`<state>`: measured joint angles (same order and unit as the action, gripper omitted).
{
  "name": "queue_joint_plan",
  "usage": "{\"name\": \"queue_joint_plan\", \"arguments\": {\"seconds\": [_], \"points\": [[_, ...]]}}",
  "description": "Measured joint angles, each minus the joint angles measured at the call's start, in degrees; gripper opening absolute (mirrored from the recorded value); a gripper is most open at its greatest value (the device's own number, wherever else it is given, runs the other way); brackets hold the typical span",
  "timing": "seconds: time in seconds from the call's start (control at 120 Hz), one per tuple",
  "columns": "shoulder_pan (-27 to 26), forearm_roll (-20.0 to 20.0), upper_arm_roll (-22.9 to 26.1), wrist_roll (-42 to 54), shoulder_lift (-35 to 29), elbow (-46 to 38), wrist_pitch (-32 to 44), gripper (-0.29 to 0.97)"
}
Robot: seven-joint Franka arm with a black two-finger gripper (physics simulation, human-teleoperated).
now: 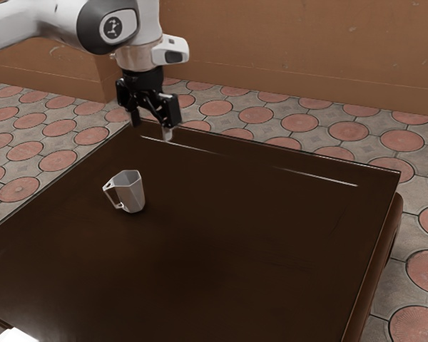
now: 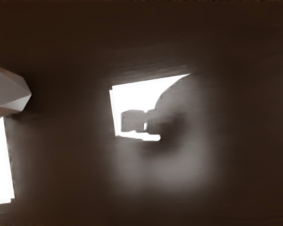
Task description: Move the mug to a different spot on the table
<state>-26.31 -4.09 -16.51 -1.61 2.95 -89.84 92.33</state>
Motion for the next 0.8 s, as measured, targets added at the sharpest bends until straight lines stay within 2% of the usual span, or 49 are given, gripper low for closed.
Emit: {"name": "queue_joint_plan", "arguments": {"seconds": [0.133,0.2,0.367,0.467,0.6,0.8], "points": [[2.9,-0.1,-0.2,-0.3,0.1,-1.6,0.2,0.68],[3.3,0.0,-2.3,0.5,1.9,-2.1,0.6,0.68],[14.4,2.4,-3.1,6.6,12.1,-2.1,5.3,0.68],[16.4,4.0,-3.4,13.4,16.0,-2.3,8.9,0.68],[18.5,8.5,-6.5,25.8,18.6,-5.6,13.9,0.68],[18.7,11.7,-8.5,43.7,18.4,-10.4,19.1,0.68]]}}
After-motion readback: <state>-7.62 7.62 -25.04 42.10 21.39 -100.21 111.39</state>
